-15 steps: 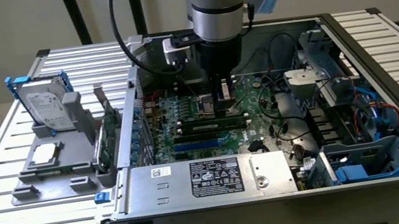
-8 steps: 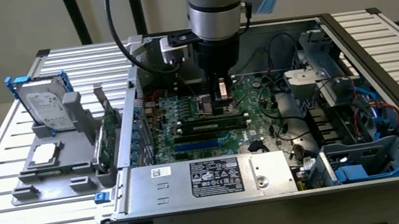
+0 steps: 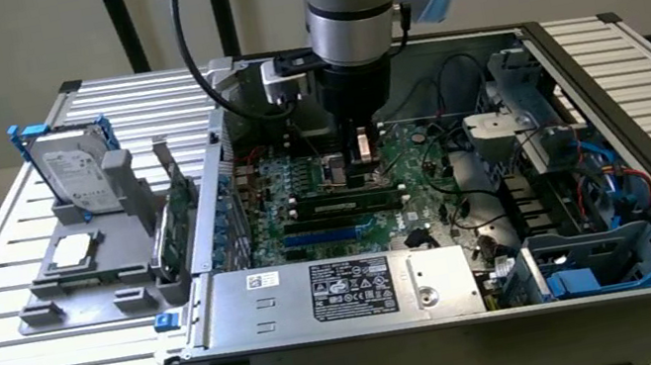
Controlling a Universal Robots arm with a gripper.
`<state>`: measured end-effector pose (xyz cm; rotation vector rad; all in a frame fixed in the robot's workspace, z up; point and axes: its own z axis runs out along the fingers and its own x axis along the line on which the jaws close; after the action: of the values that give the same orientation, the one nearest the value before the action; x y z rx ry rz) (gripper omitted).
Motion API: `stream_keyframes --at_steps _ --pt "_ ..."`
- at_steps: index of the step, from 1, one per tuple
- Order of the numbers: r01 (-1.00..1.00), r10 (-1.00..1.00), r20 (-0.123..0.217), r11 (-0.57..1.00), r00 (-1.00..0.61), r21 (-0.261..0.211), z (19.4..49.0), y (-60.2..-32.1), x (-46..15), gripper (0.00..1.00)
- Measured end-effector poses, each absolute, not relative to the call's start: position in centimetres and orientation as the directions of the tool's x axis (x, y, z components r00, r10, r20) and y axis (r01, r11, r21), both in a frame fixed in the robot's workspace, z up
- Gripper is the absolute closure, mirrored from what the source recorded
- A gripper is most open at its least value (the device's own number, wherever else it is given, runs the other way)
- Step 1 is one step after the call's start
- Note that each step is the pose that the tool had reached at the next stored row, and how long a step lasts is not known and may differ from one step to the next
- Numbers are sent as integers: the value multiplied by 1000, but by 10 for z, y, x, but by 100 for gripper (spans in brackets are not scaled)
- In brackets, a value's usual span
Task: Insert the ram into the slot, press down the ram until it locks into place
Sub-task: 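Press down the ram until it locks into place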
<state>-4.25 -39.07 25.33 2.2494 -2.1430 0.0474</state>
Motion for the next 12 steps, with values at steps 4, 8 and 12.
stream_keyframes --at_steps 4,8,12 --pt "-999 -998 46 -48 48 4 253 -391 -43 89" --pt "-999 -998 46 -47 47 4 249 -389 -44 89" --pt "-999 -998 48 -39 39 6 243 -388 -44 89"
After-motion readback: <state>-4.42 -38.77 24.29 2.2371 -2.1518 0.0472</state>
